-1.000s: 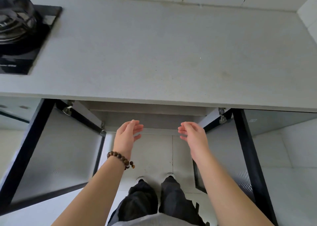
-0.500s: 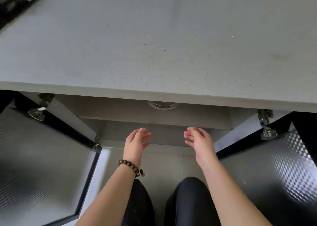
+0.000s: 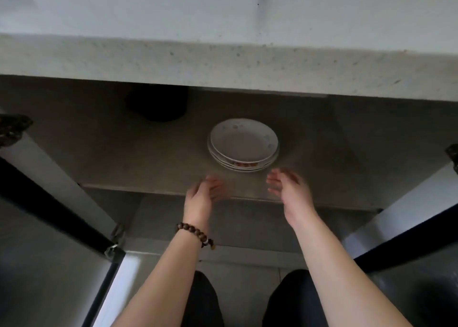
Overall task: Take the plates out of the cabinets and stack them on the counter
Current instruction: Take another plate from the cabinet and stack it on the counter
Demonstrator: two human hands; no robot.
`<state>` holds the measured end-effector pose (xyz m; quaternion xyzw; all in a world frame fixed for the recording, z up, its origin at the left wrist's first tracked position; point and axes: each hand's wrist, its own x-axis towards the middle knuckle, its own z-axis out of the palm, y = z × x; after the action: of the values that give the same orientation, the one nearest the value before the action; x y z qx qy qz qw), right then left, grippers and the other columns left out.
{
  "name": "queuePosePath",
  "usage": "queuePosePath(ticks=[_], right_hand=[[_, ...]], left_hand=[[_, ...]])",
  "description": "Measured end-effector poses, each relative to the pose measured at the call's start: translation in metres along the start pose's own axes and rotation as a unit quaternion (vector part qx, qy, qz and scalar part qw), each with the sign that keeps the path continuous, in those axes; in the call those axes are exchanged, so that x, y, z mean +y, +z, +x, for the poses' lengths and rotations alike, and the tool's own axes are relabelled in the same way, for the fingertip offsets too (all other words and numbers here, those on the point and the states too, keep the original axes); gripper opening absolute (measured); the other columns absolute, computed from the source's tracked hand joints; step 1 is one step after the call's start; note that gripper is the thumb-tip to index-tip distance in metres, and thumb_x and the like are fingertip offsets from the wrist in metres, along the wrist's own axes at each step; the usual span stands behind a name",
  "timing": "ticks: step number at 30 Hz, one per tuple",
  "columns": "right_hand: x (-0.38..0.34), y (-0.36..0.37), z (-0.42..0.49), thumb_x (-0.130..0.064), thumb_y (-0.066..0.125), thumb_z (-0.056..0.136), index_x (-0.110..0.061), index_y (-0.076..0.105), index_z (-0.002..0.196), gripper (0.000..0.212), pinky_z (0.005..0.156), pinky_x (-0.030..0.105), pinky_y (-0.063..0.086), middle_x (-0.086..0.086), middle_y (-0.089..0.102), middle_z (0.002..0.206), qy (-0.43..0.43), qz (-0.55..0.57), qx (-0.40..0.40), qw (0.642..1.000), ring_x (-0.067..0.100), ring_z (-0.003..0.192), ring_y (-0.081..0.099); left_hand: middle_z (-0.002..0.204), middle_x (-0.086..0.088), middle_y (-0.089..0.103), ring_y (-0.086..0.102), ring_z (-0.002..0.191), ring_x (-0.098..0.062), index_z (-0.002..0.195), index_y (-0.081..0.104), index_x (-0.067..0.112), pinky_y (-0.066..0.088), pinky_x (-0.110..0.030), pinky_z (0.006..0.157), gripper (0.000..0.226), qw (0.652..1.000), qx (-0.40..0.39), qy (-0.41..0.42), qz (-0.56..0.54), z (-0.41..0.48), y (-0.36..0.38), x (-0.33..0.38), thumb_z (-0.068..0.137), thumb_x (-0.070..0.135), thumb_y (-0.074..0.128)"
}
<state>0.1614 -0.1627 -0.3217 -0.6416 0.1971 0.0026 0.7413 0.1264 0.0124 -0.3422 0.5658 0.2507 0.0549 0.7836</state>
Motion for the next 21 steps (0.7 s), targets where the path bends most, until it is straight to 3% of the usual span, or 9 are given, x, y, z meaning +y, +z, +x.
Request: queuePosePath(ticks=[4,6,8,11,15,17,19,21], right_hand=[[-0.013,0.011,0.03,-0.01,0.052,0.093,-0.02,0.063,0.082,0.018,0.069,0.029,0.051,0.003,0.067,0.086,-0.034,-0.012,0.018,0.999,0.013,0.075,0.062],[-0.022,0.018,0.047,-0.011,0.052,0.093,-0.02,0.063,0.087,0.015,0.077,0.033,0.051,0.008,0.067,0.097,-0.057,-0.038,0.029,0.997,0.018,0.084,0.062],[-0.032,0.026,0.063,-0.014,0.054,0.092,-0.019,0.065,0.1,0.015,0.088,0.035,0.049,0.008,0.067,0.111,-0.074,-0.073,0.043,0.994,0.02,0.097,0.06],[-0.044,0.035,0.084,-0.015,0.053,0.093,-0.014,0.062,0.12,0.029,0.083,0.022,0.039,0.007,0.063,0.123,-0.079,-0.118,0.06,0.988,0.013,0.1,0.053],[-0.044,0.036,0.101,-0.016,0.05,0.095,-0.013,0.059,0.127,0.033,0.081,0.024,0.036,0.008,0.06,0.128,-0.036,-0.149,0.074,0.985,0.024,0.118,0.054],[-0.045,0.034,0.105,-0.019,0.051,0.095,-0.01,0.059,0.126,0.034,0.082,0.027,0.04,0.006,0.061,0.121,-0.01,-0.155,0.083,0.984,0.027,0.117,0.055],[-0.047,0.032,0.108,-0.018,0.05,0.095,-0.004,0.058,0.125,0.034,0.095,0.036,0.046,0.013,0.061,0.126,0.018,-0.13,0.079,0.988,0.031,0.116,0.057],[-0.049,0.028,0.112,-0.011,0.048,0.095,0.0,0.058,0.121,0.03,0.098,0.038,0.048,0.016,0.062,0.122,0.043,-0.084,0.068,0.993,0.031,0.115,0.058]], left_hand=[[0.099,-0.014,0.068,0.067,0.083,-0.017,0.111,0.06,-0.001,0.054,-0.019,0.065,0.026,1.0,0.019,0.014,-0.016,0.031,0.009,0.011,0.095,0.008,0.041],[0.104,-0.014,0.067,0.066,0.09,-0.021,0.106,0.063,0.001,0.054,-0.021,0.07,0.024,0.998,0.033,0.031,-0.031,0.048,0.015,0.02,0.093,0.007,0.044],[0.105,-0.014,0.068,0.064,0.099,-0.027,0.095,0.067,0.008,0.053,-0.031,0.086,0.02,0.998,0.035,0.045,-0.02,0.061,0.022,0.031,0.085,0.017,0.052],[0.11,-0.019,0.068,0.061,0.11,-0.034,0.091,0.068,0.011,0.042,-0.049,0.103,0.03,0.999,0.027,0.034,0.029,0.079,0.028,0.037,0.075,0.032,0.054],[0.126,-0.023,0.06,0.055,0.105,-0.02,0.111,0.065,0.004,0.039,-0.044,0.105,0.036,0.998,0.003,0.025,0.06,0.095,0.027,0.038,0.089,0.029,0.051],[0.116,-0.021,0.065,0.057,0.104,-0.022,0.09,0.07,0.013,0.041,-0.043,0.104,0.023,0.998,0.012,0.017,0.052,0.097,0.027,0.039,0.089,0.025,0.05],[0.098,-0.011,0.071,0.063,0.105,-0.028,0.075,0.071,0.018,0.044,-0.044,0.102,0.022,0.999,0.034,0.007,0.013,0.099,0.028,0.04,0.088,0.021,0.053],[0.099,-0.007,0.072,0.064,0.106,-0.028,0.086,0.071,0.015,0.047,-0.04,0.1,0.016,0.999,0.047,-0.005,-0.015,0.1,0.03,0.04,0.087,0.021,0.056]])
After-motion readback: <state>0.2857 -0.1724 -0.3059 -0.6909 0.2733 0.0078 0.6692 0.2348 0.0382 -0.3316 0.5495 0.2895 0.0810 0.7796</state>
